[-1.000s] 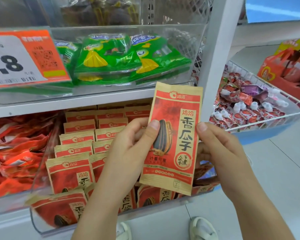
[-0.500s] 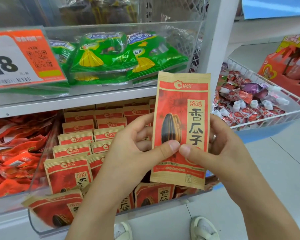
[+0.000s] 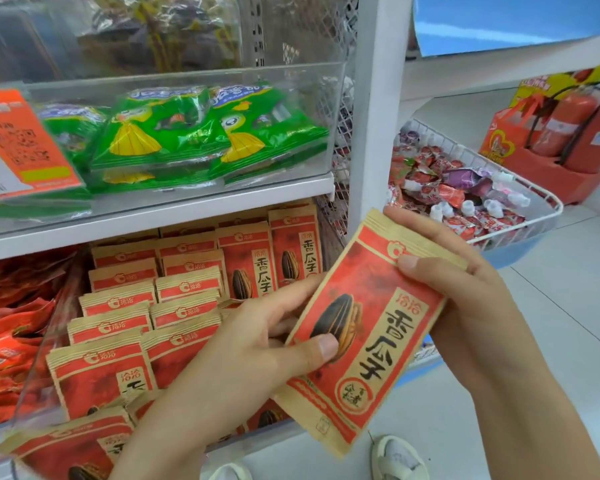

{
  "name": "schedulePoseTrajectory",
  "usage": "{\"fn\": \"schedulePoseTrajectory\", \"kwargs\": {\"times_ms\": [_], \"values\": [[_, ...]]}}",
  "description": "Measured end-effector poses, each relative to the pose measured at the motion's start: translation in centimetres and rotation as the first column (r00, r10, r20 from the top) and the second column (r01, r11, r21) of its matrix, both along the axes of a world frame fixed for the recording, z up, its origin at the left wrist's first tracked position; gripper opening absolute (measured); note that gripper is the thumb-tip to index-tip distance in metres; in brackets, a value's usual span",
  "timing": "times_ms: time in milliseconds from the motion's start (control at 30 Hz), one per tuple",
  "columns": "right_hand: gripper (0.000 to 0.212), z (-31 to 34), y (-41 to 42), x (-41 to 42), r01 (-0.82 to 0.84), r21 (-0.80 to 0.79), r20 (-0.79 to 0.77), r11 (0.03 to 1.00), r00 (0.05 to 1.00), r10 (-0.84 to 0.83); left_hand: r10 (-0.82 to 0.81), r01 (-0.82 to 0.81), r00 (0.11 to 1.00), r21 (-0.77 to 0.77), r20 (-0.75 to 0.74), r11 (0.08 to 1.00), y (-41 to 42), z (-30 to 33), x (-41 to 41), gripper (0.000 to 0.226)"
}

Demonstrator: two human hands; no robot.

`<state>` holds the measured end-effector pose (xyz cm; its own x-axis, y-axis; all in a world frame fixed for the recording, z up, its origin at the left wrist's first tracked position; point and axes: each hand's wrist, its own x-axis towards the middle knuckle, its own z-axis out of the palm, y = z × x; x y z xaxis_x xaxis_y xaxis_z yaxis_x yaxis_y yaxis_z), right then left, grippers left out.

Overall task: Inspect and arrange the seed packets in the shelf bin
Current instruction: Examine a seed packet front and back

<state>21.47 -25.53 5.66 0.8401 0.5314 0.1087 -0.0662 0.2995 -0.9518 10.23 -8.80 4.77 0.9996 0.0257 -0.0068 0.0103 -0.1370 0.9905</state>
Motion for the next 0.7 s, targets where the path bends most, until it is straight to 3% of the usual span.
{"fn": "schedulePoseTrajectory", "kwargs": {"times_ms": [100,233,333,433,600,700], "values": [[0.042,0.1,-0.2,-0.1,-0.012,-0.025,0.045,1.000,0.999,0.013,0.018,-0.018,1.000,-0.009,0.001,1.000,0.0,0.0,0.0,0.047],[0.031,-0.1,-0.2,0.1,0.069,0.023,0.082,0.997,0.994,-0.071,0.073,-0.072,0.997,-0.016,0.032,0.997,0.2,0.1,-0.1,0.043],[0.029,-0.1,-0.2,0.2,0.074,0.047,0.109,0.996,0.991,-0.079,0.169,-0.165,0.985,-0.089,0.044,0.982,0.2,0.5,-0.2,0.040],[0.028,-0.2,-0.1,0.1,0.067,0.073,0.087,0.995,0.993,-0.074,0.302,-0.289,0.950,-0.143,0.078,0.947,0.0,0.7,-0.1,0.052],[0.032,-0.2,0.7,-0.6,0.108,0.083,0.158,0.991,0.980,-0.120,0.400,-0.413,0.884,0.005,0.244,0.911,-1.0,0.4,0.4,0.045],[0.030,-0.1,1.4,-1.0,0.106,0.107,0.158,0.989,0.980,-0.122,0.371,-0.406,0.904,0.156,0.212,0.900,-1.1,0.1,0.3,0.063]]}}
